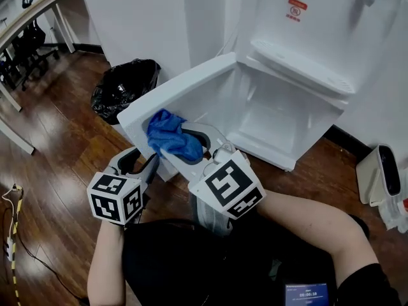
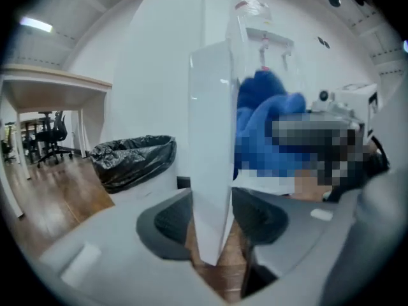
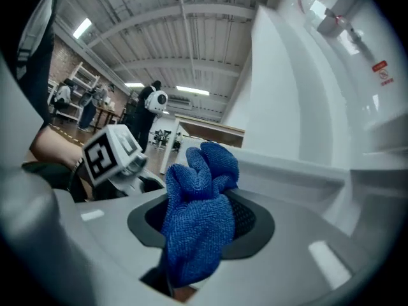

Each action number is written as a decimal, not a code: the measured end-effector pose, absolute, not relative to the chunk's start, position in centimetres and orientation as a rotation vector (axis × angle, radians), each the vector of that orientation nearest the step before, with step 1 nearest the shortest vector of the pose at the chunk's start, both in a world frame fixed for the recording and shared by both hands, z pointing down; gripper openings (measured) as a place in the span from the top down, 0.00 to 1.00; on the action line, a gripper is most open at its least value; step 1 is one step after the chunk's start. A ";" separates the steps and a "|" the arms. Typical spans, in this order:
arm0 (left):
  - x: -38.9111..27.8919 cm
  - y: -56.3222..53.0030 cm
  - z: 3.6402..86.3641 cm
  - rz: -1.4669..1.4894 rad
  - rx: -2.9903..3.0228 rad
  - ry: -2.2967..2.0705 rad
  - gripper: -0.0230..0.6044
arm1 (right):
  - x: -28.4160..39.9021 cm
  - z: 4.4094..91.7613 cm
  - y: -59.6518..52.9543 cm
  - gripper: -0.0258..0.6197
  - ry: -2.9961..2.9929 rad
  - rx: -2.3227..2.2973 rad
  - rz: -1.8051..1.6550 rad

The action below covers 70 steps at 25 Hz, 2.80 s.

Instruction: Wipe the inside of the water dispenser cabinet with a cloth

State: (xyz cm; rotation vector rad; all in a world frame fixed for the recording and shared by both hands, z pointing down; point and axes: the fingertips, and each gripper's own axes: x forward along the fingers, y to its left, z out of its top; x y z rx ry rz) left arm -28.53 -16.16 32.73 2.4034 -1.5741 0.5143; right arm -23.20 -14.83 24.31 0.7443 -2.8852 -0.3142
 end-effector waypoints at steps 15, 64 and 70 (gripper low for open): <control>-28.8 -16.3 32.6 0.498 2.394 -1.588 0.66 | -12.8 27.4 -24.9 0.71 -2.753 1.230 -0.060; -32.0 -16.8 36.1 0.418 2.124 -1.586 0.73 | -27.0 25.7 -14.9 0.71 -2.990 0.625 -0.030; -31.4 -16.9 35.9 0.414 2.164 -1.557 0.73 | -15.7 29.8 -24.5 0.71 -2.763 1.099 0.017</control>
